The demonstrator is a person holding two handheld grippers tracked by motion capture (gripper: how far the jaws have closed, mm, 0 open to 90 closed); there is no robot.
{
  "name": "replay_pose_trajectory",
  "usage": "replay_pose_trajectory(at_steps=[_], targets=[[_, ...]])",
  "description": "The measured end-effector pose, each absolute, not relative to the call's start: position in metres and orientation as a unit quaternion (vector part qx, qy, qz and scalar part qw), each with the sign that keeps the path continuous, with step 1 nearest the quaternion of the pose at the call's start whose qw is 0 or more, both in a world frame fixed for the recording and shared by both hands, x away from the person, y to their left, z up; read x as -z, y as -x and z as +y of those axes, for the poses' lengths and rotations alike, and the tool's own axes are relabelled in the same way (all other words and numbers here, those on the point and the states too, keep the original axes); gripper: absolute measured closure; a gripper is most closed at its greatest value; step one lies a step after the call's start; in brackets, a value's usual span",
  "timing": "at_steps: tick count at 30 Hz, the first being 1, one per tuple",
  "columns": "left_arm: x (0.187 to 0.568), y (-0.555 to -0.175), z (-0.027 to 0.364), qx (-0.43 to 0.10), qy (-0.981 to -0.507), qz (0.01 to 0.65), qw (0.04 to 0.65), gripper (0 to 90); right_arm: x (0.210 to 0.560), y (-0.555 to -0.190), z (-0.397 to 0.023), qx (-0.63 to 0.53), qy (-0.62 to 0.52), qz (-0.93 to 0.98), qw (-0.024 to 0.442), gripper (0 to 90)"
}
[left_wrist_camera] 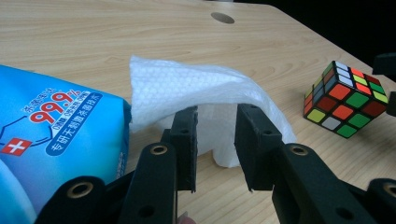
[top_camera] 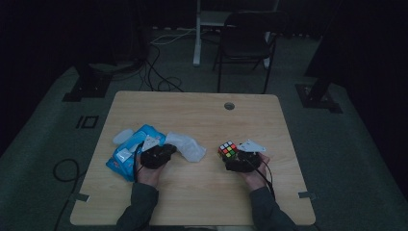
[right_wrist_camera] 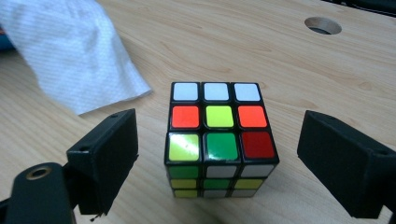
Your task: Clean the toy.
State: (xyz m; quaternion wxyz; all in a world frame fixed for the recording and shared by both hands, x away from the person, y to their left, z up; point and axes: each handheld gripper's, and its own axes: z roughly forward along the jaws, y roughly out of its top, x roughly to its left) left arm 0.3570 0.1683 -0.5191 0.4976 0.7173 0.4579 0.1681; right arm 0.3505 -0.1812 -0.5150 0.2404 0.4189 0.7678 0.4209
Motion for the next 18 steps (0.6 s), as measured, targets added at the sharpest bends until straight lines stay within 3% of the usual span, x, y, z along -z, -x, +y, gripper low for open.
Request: replay_pose_trajectory(at_steps=[18], targets=[[0.521, -0.354, 0.174, -0.172, -0.721, 0.456, 0.492, 69.8, 0.506, -0.340, -0.198, -0.448, -0.431, 0.744, 0.244, 13.9]])
